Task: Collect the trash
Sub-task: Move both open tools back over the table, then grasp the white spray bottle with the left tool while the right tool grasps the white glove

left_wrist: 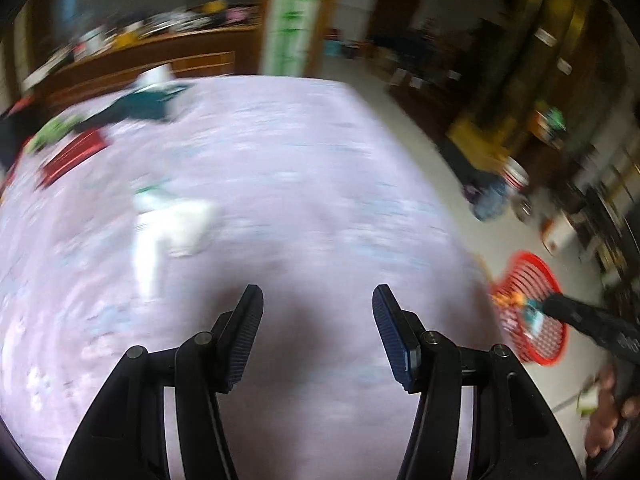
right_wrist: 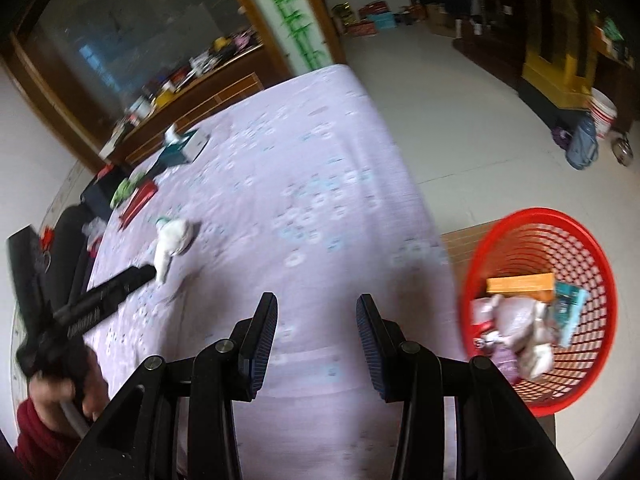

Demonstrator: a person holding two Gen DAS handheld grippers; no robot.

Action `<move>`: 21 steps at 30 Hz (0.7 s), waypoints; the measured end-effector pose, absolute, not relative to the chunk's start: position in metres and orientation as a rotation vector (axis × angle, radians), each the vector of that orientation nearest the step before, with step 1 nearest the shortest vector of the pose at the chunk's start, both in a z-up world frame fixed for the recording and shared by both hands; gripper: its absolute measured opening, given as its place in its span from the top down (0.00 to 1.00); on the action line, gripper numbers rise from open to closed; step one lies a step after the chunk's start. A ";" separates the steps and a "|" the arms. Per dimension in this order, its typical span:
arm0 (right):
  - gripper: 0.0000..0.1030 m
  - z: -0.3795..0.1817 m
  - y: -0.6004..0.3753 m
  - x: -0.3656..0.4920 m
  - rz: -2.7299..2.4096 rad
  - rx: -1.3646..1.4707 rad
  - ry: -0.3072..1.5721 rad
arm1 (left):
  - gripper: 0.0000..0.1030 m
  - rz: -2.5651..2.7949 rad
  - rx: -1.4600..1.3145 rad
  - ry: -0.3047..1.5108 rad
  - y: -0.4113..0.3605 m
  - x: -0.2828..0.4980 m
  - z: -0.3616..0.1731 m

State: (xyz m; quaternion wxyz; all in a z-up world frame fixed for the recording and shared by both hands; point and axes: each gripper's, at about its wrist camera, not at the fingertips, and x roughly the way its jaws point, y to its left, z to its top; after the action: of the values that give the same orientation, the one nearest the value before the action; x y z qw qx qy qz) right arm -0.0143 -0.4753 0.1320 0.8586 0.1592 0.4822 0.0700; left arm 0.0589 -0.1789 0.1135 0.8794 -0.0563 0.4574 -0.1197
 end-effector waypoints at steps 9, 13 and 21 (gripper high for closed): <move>0.57 0.135 -0.413 0.003 0.193 0.261 1.047 | 0.51 -0.072 -0.243 1.046 -0.066 0.124 0.060; 0.56 0.137 -0.394 0.013 0.193 0.246 1.056 | 0.61 -0.091 -0.238 1.093 -0.064 0.149 0.037; 0.53 0.144 -0.348 0.042 0.282 0.202 1.059 | 0.71 -0.113 -0.231 1.121 -0.059 0.176 0.015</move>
State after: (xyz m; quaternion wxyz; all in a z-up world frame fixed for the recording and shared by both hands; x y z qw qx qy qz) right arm 0.0418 -0.3480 0.1436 0.8487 0.0960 0.5027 0.1337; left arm 0.1757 -0.0593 0.0148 0.8392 -0.1094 0.5301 -0.0535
